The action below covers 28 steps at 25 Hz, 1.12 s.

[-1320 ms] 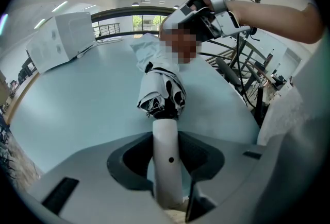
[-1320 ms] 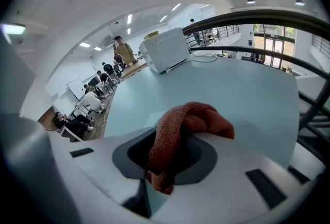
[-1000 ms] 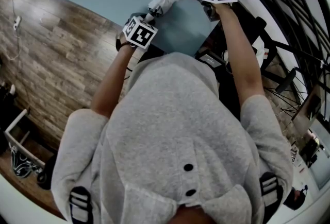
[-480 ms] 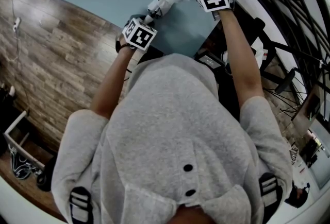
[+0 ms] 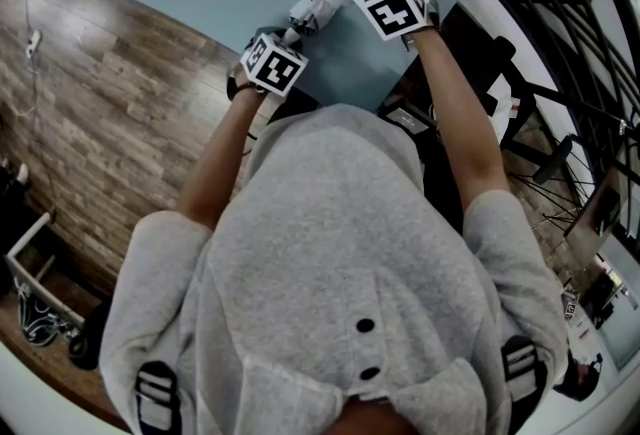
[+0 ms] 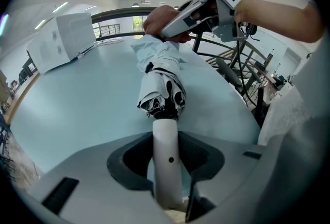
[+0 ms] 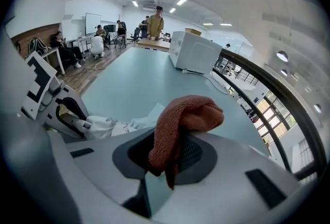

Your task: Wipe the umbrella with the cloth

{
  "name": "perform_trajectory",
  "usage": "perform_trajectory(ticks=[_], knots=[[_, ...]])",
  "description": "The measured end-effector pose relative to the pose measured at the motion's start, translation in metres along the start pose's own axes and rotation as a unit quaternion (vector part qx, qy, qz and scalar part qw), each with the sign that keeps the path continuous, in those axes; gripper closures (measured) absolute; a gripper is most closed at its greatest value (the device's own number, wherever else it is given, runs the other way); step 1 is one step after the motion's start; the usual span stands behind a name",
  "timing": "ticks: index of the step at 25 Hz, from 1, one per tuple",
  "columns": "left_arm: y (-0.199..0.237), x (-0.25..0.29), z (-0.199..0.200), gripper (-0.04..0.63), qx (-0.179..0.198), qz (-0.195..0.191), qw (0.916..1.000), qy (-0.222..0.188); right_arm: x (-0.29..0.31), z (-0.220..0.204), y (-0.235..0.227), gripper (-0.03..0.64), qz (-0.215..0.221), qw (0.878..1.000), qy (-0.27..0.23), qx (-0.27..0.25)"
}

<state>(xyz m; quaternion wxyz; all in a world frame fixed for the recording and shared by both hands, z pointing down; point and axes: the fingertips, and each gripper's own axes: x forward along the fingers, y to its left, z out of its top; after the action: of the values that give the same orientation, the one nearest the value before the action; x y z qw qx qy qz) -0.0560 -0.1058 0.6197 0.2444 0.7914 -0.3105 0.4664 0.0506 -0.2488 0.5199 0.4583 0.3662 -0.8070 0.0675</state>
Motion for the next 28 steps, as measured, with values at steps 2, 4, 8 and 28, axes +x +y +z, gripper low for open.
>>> perform_trajectory(ticks=[2,4,8,28], knots=[[0.000,0.000,0.000,0.439,0.001,0.002,1.0000,0.000,0.000,-0.001,0.006,0.537,0.006,1.000,0.002,-0.004],[-0.001,0.000,0.001,0.439,0.001,-0.001,1.0000,0.000,0.000,-0.001,0.010,0.537,0.009,1.000,0.002,-0.004],[0.000,-0.001,0.000,0.439,0.001,0.000,1.0000,-0.001,0.002,0.001,0.019,0.537,0.018,1.000,0.002,-0.007],[0.000,-0.001,0.000,0.439,0.000,0.002,1.0000,-0.002,0.003,0.003,0.059,0.537,0.076,0.997,0.003,0.010]])
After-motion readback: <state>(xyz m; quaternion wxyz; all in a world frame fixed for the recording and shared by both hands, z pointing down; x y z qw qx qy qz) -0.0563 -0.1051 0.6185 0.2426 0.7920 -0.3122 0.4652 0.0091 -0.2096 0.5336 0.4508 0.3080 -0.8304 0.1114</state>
